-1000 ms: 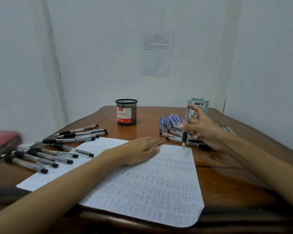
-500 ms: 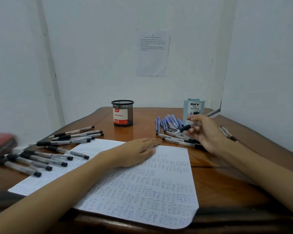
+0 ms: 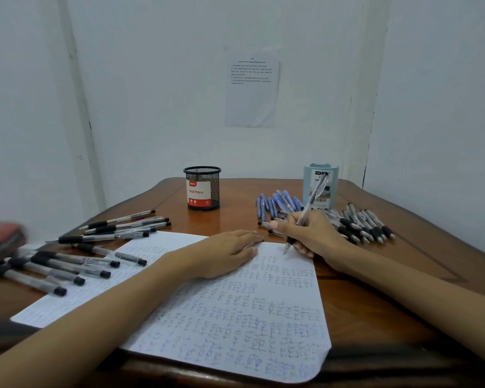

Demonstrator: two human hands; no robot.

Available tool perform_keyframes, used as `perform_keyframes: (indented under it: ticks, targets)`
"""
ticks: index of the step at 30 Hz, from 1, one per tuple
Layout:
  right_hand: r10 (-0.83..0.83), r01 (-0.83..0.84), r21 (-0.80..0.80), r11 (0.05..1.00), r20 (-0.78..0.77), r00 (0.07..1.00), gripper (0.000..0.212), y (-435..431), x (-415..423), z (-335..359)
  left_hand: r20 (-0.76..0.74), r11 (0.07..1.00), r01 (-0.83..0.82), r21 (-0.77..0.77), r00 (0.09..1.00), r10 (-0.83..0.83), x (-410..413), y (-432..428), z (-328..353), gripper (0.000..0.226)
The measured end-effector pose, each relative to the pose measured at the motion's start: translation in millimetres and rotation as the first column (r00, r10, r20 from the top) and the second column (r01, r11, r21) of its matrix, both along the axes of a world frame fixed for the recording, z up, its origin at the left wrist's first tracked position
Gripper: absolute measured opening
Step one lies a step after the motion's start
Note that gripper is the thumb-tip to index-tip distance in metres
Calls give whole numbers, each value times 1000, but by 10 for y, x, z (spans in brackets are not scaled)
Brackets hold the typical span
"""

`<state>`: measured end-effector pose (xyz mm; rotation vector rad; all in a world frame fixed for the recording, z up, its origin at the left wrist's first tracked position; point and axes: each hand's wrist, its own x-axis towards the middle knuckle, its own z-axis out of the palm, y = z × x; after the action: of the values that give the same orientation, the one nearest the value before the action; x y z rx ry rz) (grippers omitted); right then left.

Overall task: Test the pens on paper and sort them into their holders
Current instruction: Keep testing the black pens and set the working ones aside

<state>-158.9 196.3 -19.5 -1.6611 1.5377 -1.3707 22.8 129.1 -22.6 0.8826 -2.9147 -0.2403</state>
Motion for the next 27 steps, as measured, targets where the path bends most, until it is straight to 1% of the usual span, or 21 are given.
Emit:
perform_keyframes:
  ticks: [5,7,12,19,23,27]
  targets:
    - [105,-104,22,994,-53,993,42,-10,7,-14,0,1000,-4,-2,1000,4,-12,-2,0,47]
    - [123,-122,24,992,-63,990,41,-11,9,-24,-4,1000,-1,1,1000,1,-12,6,1,47]
    - [123,-122,24,992,-82,989,38,-40,13,-29,2,1000,-5,-6,1000,5,-1,17,3,47]
    - [134,-132,30,991,-63,989,37,-21,1,-36,11,1000,-12,0,1000,12,-4,39,18,47]
    - [94,-95,-17,995,-33,995,40,-38,-6,-41,10,1000,-13,6,1000,12,-9,47,29,46]
    - [113,-113,2,994,-33,993,38,-37,-9,-42,14,1000,-14,5,1000,14,-7,51,28,46]
